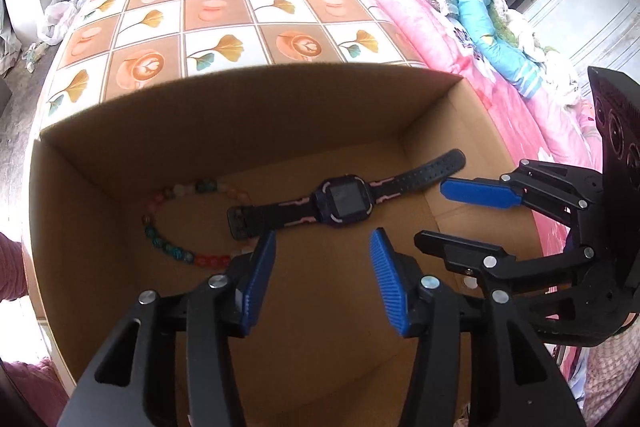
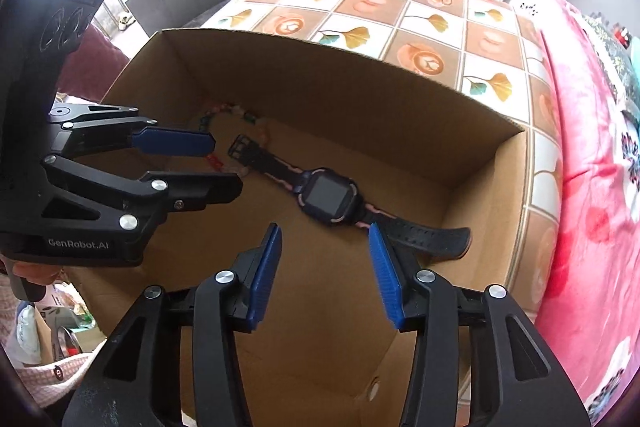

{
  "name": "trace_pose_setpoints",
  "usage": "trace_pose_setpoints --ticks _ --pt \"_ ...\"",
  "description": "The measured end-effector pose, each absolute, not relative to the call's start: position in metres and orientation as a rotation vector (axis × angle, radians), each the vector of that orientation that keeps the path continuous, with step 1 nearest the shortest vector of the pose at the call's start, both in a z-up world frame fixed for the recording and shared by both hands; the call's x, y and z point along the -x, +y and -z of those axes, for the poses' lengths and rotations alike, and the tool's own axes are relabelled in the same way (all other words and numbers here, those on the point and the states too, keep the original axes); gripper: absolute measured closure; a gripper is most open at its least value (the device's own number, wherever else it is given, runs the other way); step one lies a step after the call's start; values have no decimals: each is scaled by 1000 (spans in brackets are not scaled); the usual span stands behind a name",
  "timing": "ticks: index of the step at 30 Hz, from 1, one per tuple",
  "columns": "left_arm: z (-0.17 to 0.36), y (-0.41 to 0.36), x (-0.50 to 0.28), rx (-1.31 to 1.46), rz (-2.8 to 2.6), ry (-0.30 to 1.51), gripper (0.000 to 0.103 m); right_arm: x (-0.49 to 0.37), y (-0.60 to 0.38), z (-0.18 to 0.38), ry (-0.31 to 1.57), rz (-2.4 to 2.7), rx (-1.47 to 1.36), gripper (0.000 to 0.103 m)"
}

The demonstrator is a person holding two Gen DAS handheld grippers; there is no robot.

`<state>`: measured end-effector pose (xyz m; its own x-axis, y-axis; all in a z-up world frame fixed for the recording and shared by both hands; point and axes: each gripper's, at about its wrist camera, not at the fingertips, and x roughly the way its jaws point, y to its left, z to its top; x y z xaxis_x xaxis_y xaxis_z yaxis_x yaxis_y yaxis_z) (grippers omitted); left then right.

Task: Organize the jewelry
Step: 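Carry the watch over the box and open both tools to drop it, then move both open tools out of the box back toward the table jewelry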

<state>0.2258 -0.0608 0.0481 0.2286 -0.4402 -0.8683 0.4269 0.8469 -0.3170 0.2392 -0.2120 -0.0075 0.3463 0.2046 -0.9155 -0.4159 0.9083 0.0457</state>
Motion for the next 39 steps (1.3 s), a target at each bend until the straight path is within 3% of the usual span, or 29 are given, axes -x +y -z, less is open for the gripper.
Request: trace_pose_setpoints --ticks 15,25,39 --pt "-49 -69 -218 -18 629 1176 53 -258 -214 29 1170 -411 150 57" --pt "-50 -70 -217 -26 616 1177 53 -254 -217 14 1126 -417 110 56" --pt "-104 -61 -158 -83 551 937 39 -172 -247 -56 856 -348 23 37"
